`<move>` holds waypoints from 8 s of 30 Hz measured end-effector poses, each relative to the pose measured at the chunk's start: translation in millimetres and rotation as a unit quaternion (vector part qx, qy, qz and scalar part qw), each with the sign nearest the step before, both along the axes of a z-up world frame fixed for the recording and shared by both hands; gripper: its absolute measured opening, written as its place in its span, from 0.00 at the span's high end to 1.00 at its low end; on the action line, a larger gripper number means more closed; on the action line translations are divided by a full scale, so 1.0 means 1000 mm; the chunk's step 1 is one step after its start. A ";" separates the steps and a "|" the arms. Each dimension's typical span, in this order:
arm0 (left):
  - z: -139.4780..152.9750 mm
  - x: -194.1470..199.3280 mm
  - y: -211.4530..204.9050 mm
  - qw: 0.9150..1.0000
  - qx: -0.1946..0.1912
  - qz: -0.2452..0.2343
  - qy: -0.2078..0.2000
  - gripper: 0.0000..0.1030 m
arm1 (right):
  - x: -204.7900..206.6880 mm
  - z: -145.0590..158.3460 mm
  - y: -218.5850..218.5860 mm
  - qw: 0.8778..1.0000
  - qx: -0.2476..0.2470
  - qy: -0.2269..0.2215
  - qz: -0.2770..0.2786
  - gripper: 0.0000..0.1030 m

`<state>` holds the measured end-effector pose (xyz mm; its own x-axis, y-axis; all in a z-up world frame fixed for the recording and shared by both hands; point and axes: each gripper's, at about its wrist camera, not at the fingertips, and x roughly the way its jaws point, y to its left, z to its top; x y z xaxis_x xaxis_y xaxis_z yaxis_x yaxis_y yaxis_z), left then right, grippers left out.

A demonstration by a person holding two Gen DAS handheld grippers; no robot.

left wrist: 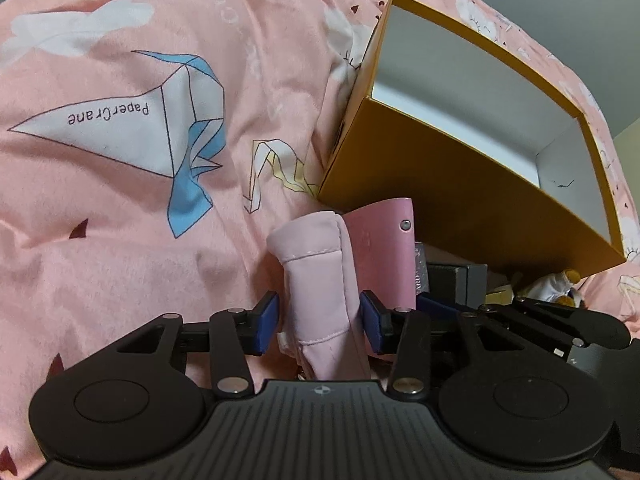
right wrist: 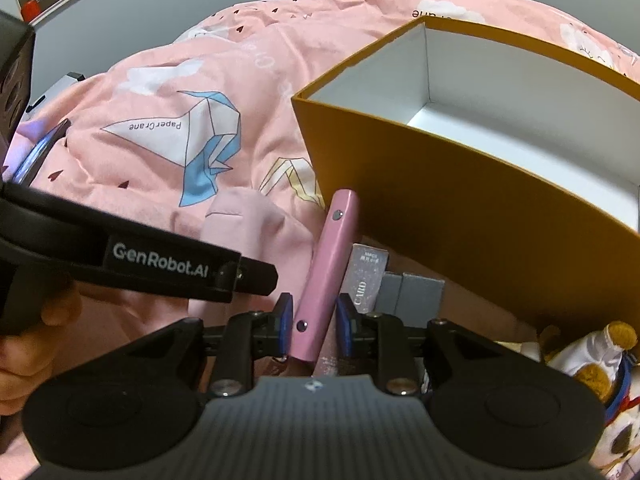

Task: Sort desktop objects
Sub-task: 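Lower the left tool onto the pink fabric pouch and close on it, then grasp the pink case with the right tool while the left tool holds the pouch, then lift the pouch and pink case and carry both over the box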

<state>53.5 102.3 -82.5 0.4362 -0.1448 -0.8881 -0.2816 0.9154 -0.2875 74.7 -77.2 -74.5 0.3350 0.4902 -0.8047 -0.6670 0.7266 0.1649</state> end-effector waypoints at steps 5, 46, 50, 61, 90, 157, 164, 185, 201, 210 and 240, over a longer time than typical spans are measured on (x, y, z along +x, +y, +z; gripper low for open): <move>0.004 -0.007 -0.003 1.000 0.010 -0.002 -0.011 0.63 | -0.001 0.000 0.000 1.000 0.003 -0.003 -0.001 0.80; 0.029 -0.047 -0.016 0.999 0.021 -0.050 0.002 0.50 | -0.051 0.026 -0.062 0.999 0.025 0.030 -0.007 0.59; 0.027 -0.054 -0.024 0.997 0.031 -0.069 0.016 0.44 | -0.050 0.016 -0.058 0.999 0.019 0.041 0.003 0.60; 0.012 -0.061 -0.047 0.990 0.065 -0.112 0.054 0.38 | -0.053 0.010 -0.051 0.999 0.004 0.036 0.013 0.81; 0.048 -0.079 -0.035 0.996 0.030 -0.086 -0.025 0.36 | -0.043 0.034 -0.058 0.999 0.050 0.007 -0.012 0.81; 0.065 -0.022 -0.008 0.988 -0.059 -0.143 0.018 0.79 | 0.010 0.049 -0.025 0.993 0.103 0.010 -0.050 0.81; 0.044 -0.002 0.005 0.997 -0.045 -0.061 -0.007 0.78 | 0.015 0.034 -0.028 0.992 0.100 0.036 -0.064 0.81; 0.040 -0.016 -0.017 0.995 0.039 -0.077 -0.043 0.67 | 0.010 0.024 -0.024 0.994 0.086 0.034 -0.056 0.72; 0.100 -0.030 -0.026 0.983 0.073 -0.081 -0.150 0.76 | 0.004 0.082 -0.040 0.987 0.146 0.013 -0.066 0.82; 0.149 -0.005 -0.039 0.962 0.085 -0.065 -0.251 0.76 | 0.013 0.151 -0.063 0.972 0.197 -0.080 -0.100 0.82; 0.056 0.113 -0.048 0.973 0.098 -0.178 -0.110 0.76 | 0.104 0.061 -0.058 0.969 0.144 0.048 -0.196 0.82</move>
<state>166.5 54.1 -26.5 0.5726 -0.1578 -0.8045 0.1111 0.9872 -0.1146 178.7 -135.7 -13.5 0.4721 0.5491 -0.6897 -0.3201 0.8357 0.4462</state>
